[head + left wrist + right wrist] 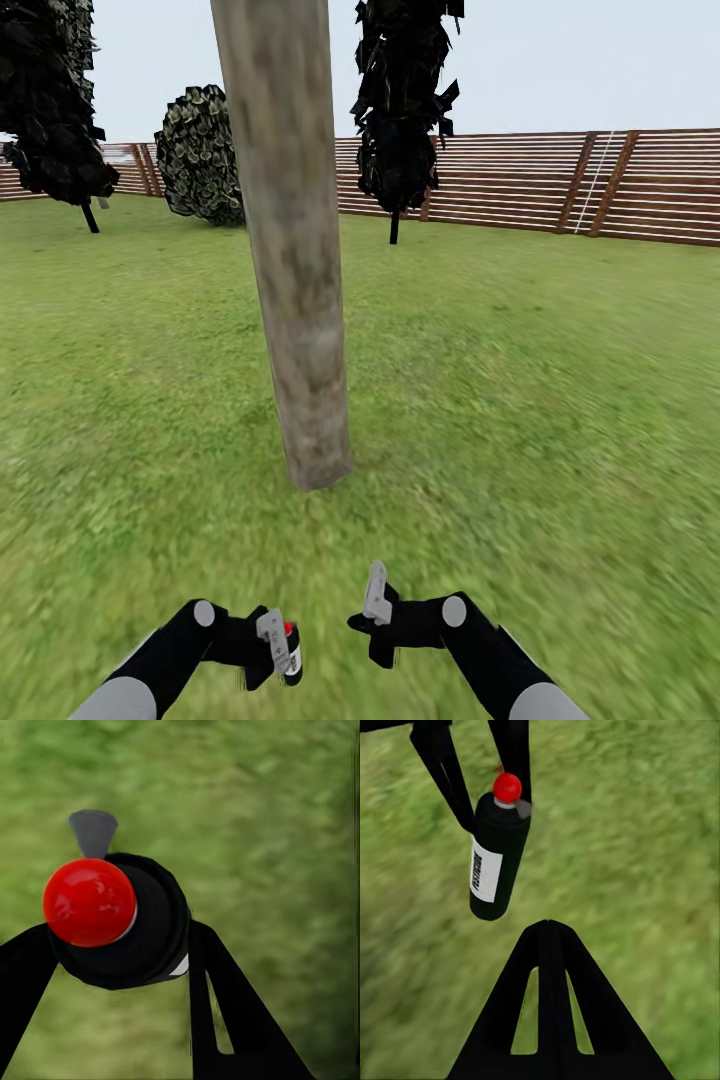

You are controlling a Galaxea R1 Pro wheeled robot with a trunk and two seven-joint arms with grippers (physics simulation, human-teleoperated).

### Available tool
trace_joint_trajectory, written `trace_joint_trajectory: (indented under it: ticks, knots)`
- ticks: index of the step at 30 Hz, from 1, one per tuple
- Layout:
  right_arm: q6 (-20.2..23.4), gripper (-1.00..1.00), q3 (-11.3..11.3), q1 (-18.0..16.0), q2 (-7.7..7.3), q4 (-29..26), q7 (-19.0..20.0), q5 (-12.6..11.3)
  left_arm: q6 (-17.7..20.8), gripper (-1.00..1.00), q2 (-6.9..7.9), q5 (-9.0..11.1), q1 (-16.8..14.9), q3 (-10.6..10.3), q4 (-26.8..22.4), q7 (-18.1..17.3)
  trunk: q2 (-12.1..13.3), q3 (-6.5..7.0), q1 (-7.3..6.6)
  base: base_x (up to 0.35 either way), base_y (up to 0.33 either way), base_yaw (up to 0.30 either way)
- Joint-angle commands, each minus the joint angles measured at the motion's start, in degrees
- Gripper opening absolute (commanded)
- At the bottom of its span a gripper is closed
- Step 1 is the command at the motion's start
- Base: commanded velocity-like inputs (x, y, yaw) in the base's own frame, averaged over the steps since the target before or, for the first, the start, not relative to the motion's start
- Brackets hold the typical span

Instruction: In the garden, pick up the pesticide atomizer on the floor and spray pesticide onto both trees until each tree trunk is fully covered.

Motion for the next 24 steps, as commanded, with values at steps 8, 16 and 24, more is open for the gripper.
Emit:
trace_joint_trajectory:
  ticks: [8, 16, 24]
  knots:
    - [-0.3, -1.0, 0.0, 0.0, 0.5, -0.2, 0.0, 0.6, -0.6, -1.0, -1.61, -3.1, -0.1, 0.1, -0.1, -0.2, 0.0, -0.05, -0.01, 0.0, 0.0, 0.0]
    - [-0.4, -1.0, 0.0, -0.1, 0.52, -0.2, 0.0, 0.6, -1.0, -1.0, -2.2, -3.2, -0.1, 0.1, -0.1, -0.4, 0.0, -0.05, -0.01, 0.0, 0.0, 0.0]
    - [-0.4, -1.0, -0.1, 0.0, 0.52, -0.2, 0.0, 0.7, -1.3, -1.0, -3.46, -3.2, -0.1, 0.2, -0.2, -4.4, 0.0, -0.05, -0.01, 0.0, 0.0, 0.0]
